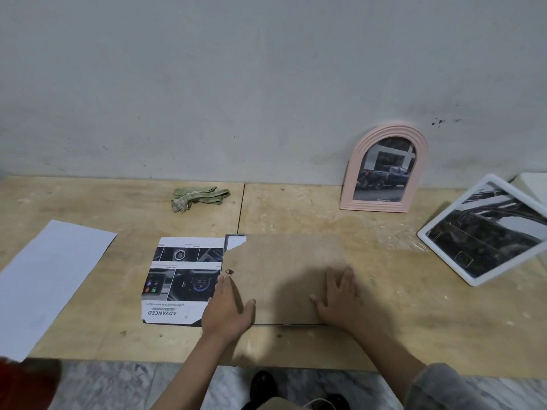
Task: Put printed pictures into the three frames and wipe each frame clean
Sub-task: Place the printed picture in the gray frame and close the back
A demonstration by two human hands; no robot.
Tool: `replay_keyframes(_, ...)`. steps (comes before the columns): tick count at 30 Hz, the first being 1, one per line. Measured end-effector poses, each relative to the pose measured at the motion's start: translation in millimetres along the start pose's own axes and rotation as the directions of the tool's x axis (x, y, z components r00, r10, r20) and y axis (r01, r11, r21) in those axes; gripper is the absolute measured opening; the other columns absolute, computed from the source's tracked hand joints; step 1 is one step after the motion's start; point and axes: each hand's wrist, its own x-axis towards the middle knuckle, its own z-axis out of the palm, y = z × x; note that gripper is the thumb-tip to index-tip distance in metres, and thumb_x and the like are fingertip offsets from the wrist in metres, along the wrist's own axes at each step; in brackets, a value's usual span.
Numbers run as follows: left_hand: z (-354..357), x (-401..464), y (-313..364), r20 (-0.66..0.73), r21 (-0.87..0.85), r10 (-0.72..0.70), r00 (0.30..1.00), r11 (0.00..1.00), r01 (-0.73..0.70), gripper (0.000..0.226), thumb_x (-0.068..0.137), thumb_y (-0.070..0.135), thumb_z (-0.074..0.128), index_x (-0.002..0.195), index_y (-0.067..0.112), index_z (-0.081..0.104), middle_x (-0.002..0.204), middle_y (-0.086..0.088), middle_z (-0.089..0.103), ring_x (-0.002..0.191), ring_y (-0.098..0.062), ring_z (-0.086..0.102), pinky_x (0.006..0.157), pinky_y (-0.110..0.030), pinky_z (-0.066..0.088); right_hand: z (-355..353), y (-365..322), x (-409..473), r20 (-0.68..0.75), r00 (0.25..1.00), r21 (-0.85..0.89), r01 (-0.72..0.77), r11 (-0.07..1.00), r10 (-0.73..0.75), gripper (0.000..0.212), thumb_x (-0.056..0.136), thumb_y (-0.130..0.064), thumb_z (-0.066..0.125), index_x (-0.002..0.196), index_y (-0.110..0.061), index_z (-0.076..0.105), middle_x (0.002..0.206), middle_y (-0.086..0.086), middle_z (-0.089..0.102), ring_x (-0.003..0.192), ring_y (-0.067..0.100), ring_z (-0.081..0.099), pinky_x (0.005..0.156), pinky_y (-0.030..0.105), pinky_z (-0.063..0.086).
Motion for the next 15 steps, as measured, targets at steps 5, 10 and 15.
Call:
replay_keyframes(5, 2.2, 0.3, -2.8, -0.045, 0.049, 0.004, 0.999, 0.999, -0.001, 0.079, 0.087, 0.058, 0.048, 0.148, 0.012, 0.027, 0.158, -0.004, 0.022, 0.142, -0.021, 0.031, 0.111, -0.036, 0.030, -0.2, 1.0, 2.3, 0.121, 0.992, -0.029, 0.023, 0.999, -0.019, 0.080, 0.095, -0.056, 0.028, 0.150, -0.012, -0.012, 0.148, 0.028, -0.028, 0.138, 0.042, -0.026, 0.113, 0.053, -0.005)
replay_keyframes(10, 0.2, 17.8, 0.5, -0.130, 0.249, 0.116, 0.985, 0.965, -0.081, 0.089, 0.072, 0.067, 0.031, 0.129, 0.001, 0.051, 0.127, -0.018, 0.057, 0.113, -0.036, 0.055, 0.103, -0.051, 0.036, -21.6, 0.8, 13.6, 0.156, 0.985, -0.062, 0.082, 0.995, -0.071, 0.097, 0.087, -0.058, 0.048, 0.150, -0.011, -0.010, 0.153, 0.021, -0.024, 0.141, 0.035, -0.023, 0.114, 0.053, -0.001)
replay_keyframes(15, -13.3, 50.2, 15.1, 0.110, 0.266, 0.295, 0.949, 0.911, -0.315, 0.109, 0.069, 0.074, 0.058, 0.148, 0.008, 0.022, 0.160, -0.011, 0.007, 0.147, -0.027, 0.007, 0.116, -0.052, 0.012, -59.5, -0.1, 48.0, 0.200, 0.970, -0.225, 0.183, 0.957, -0.138, 0.131, 0.063, -0.056, 0.078, 0.150, -0.014, -0.010, 0.156, 0.013, -0.019, 0.144, 0.027, -0.015, 0.115, 0.053, 0.001)
